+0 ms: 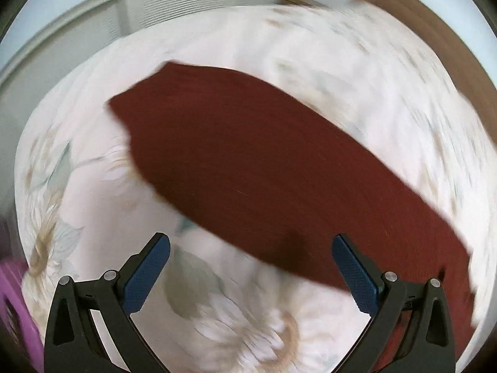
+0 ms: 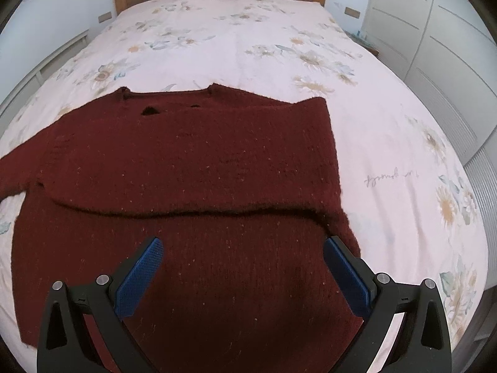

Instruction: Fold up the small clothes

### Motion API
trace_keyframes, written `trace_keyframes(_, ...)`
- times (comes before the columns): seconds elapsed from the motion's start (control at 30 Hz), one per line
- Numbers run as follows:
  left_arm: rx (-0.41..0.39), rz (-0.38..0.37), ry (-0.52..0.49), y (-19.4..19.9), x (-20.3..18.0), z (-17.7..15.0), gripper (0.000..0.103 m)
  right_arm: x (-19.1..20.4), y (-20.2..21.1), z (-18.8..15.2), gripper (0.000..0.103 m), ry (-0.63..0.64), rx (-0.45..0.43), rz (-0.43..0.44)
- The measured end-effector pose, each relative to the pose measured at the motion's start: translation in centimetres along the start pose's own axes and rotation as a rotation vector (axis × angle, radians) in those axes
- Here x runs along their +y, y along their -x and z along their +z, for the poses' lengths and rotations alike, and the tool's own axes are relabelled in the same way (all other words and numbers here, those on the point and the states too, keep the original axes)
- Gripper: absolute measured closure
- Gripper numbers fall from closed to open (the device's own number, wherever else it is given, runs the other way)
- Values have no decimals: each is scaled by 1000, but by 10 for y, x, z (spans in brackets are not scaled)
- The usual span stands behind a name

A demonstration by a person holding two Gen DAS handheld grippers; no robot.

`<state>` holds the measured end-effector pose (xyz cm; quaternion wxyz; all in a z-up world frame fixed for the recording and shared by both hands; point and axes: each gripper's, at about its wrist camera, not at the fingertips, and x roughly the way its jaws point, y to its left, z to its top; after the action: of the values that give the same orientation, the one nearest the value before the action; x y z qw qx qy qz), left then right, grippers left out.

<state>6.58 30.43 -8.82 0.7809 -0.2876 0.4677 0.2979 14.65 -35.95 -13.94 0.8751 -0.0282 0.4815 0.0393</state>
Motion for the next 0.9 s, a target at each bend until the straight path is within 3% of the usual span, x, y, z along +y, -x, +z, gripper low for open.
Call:
trace_keyframes(0.23,73,7,118,-22,23,16,1,-8,0,-1,0,-11,13,-9)
trace_keyframes(0.4,95,54,93,-34,42,18,1,-12,-2,-1,0,-4,28,-23)
trace_keyframes(0.53,81,44,65,-33,46,16,4,-15,-3,-1,0,-11,31,-24)
trace_keyframes(0.57,75,38,51,-31,46,15,9,-15,-4,-1,0,-14,32,-22)
trace_keyframes(0.63,54,41,6,-25,44,13,45,-14,-5,-2,0,-14,33,-19)
trace_keyframes(0.67,46,46,-18,-21,43,12,54,-13,-5,-2,0,-12,33,-16)
trace_keyframes(0.73,34,25,-67,-9,41,11,88,-12,-5,-2,0,-8,33,-10)
trace_keyframes(0.9,11,19,-192,24,29,1,90,-7,-2,0,0,8,24,-1)
